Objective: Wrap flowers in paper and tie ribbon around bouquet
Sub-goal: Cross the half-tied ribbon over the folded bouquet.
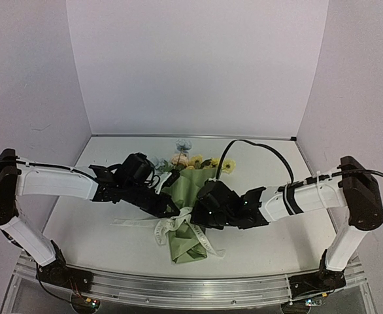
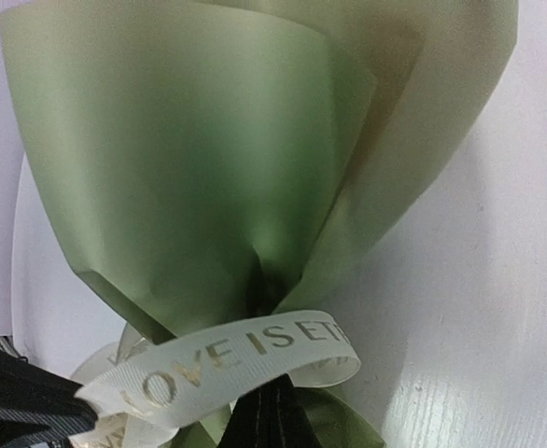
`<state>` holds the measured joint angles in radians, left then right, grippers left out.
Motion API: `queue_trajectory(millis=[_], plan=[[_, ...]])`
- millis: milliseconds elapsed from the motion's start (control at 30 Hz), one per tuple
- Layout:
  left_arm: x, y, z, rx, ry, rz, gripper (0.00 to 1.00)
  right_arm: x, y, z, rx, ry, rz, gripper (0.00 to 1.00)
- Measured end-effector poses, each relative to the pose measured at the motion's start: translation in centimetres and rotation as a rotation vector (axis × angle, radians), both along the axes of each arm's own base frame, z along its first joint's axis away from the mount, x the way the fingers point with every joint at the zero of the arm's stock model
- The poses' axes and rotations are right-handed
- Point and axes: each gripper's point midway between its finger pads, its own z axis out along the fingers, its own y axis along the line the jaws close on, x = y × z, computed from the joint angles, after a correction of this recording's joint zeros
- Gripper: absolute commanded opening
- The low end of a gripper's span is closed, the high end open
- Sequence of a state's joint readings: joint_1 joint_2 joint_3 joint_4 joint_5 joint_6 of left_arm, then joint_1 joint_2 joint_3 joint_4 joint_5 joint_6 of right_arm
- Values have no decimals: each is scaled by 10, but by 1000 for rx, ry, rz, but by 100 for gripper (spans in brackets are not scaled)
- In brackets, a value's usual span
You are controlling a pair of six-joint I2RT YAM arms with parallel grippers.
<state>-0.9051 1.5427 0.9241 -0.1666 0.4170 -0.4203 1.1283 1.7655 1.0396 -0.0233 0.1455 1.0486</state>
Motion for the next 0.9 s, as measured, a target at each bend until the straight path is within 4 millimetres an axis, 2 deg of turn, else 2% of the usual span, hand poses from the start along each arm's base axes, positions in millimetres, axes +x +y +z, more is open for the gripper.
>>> queue_trajectory(millis=[300,533,733,900], plan=[[-9,-4,6,-54,14,-44,0,11,20,16,104,-49,-4,0],[-14,-2,1,-56,32,-52,0,17,33,22,204,-89,3,0],[-10,-1,-1,-46,31,-28,11,13,31,16,254,-102,16,0],[-5,1,-3,-33,23,4,18,13,35,21,295,-122,31,0]])
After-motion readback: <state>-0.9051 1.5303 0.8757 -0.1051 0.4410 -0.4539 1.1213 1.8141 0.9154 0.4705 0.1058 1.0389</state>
